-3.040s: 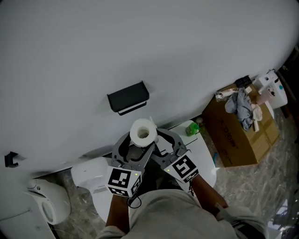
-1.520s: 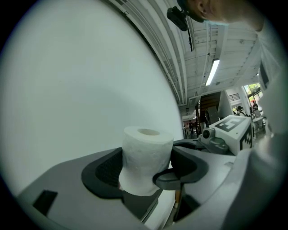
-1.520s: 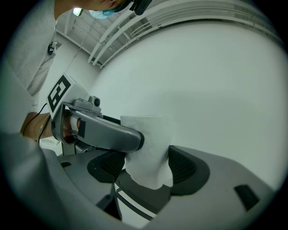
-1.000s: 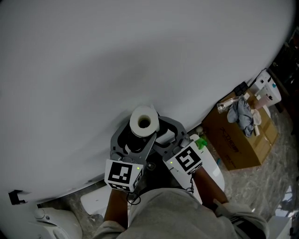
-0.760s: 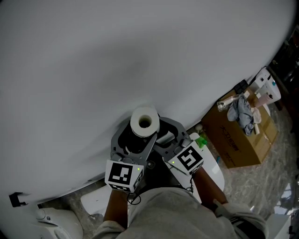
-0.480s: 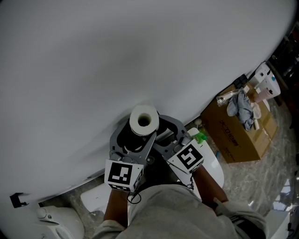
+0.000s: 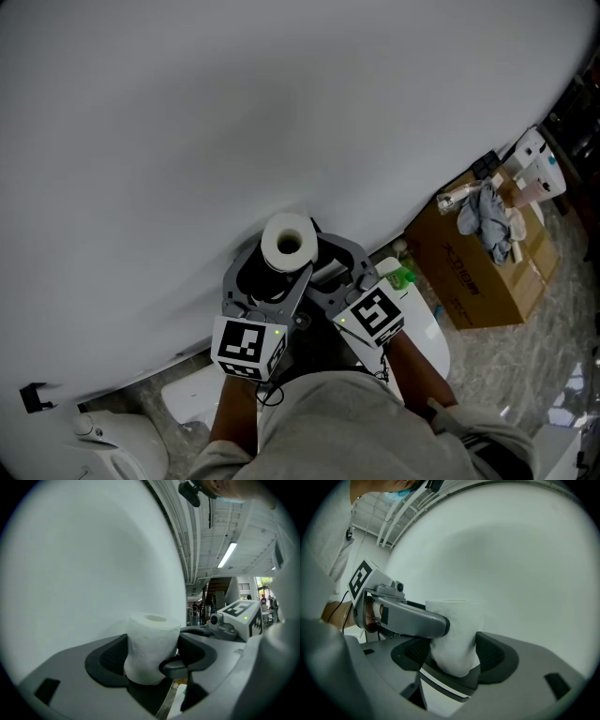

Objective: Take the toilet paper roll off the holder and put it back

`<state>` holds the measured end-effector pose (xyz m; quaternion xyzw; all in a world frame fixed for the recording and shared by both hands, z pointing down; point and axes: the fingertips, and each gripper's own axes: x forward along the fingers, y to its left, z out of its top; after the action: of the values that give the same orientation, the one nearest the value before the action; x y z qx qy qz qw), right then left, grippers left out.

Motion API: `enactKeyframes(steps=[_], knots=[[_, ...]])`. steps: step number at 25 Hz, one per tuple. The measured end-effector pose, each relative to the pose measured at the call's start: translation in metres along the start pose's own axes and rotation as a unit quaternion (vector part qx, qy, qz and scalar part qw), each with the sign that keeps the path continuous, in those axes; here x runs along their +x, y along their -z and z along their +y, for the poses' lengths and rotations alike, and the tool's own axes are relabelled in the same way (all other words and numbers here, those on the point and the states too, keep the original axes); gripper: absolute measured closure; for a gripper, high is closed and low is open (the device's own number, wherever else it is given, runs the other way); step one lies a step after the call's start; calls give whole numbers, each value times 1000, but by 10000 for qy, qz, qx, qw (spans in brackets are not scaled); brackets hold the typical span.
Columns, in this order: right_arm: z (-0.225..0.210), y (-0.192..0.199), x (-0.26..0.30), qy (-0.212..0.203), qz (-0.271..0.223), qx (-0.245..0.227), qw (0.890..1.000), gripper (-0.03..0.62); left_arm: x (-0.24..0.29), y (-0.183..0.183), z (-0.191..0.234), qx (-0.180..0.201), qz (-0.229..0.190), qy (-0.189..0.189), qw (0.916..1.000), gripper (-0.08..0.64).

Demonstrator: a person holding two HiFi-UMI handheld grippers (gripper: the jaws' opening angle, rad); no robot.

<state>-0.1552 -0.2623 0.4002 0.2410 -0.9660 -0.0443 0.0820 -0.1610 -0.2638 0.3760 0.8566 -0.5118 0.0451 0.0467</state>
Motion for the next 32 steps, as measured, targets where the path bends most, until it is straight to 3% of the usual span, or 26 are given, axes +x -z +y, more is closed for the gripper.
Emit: enactKeyframes(steps=[18,23,32], knots=[[-1,15,-10,184,171,362,9990,302,-2,6,-9,188,174,-284,9993,218],[7,12,-18,218,68,193,9996,302,-10,7,-17,196,134,-320,9992,218],[11,18,-35,298,48,332,9990,302,-23,14,-20,194,178,-640,9976,218]])
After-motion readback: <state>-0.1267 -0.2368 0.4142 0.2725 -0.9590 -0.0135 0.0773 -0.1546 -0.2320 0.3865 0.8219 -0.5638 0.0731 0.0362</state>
